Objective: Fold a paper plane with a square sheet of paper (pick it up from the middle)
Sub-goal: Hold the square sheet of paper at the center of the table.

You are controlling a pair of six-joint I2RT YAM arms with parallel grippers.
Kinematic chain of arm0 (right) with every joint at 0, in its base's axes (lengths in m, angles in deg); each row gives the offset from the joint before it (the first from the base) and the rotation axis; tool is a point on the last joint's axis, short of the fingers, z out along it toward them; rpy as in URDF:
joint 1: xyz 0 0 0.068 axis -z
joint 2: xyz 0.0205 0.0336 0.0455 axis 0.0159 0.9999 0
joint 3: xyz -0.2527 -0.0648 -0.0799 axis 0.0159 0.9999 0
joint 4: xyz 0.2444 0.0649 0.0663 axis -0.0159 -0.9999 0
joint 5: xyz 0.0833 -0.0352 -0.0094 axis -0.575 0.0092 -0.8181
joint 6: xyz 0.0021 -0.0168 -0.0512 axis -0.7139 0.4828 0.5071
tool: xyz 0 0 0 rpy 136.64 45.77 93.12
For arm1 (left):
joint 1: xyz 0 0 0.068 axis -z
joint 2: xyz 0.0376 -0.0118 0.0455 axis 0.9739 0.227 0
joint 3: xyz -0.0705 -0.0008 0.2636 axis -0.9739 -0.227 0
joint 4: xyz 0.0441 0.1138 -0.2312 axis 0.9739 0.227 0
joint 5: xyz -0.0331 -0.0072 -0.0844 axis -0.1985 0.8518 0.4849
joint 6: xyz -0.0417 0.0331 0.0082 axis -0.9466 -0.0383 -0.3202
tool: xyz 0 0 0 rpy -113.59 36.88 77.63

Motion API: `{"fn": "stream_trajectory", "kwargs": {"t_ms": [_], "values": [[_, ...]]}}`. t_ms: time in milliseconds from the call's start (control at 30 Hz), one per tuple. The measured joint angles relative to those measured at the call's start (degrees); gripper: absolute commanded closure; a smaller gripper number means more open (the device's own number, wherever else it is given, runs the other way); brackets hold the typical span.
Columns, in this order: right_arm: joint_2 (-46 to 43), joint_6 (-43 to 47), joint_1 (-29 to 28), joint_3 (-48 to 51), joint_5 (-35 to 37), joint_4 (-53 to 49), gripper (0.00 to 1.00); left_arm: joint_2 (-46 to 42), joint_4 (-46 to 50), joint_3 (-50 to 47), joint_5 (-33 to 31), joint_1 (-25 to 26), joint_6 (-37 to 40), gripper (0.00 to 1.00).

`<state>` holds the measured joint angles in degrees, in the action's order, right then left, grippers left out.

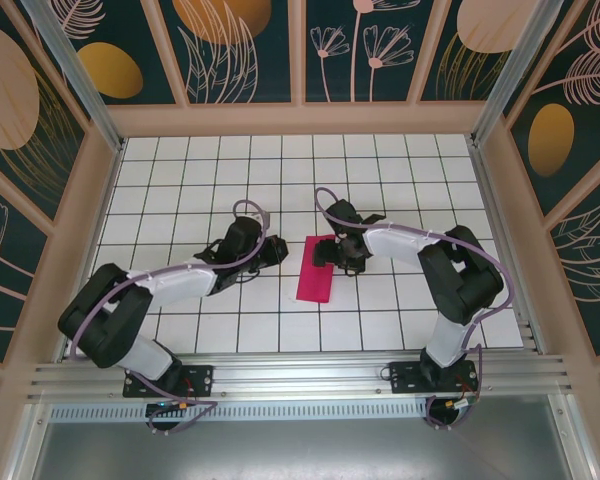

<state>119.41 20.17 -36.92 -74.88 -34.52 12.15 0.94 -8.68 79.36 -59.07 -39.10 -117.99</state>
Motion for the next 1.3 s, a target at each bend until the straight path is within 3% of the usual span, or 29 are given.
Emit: {"fn": "stream_trajectory", "kwargs": {"t_ms": [533,1300], "values": [[0.26,-0.11,-0.17,-0.02,0.42,0.0,0.18,14.14,2.34,11.02,5.09,2.49,-2.6,1.0],[0.52,-0.13,-0.17,0.0,0.44,0.02,0.17,20.98,11.69,17.33,3.61,4.26,-2.78,1.0]]}}
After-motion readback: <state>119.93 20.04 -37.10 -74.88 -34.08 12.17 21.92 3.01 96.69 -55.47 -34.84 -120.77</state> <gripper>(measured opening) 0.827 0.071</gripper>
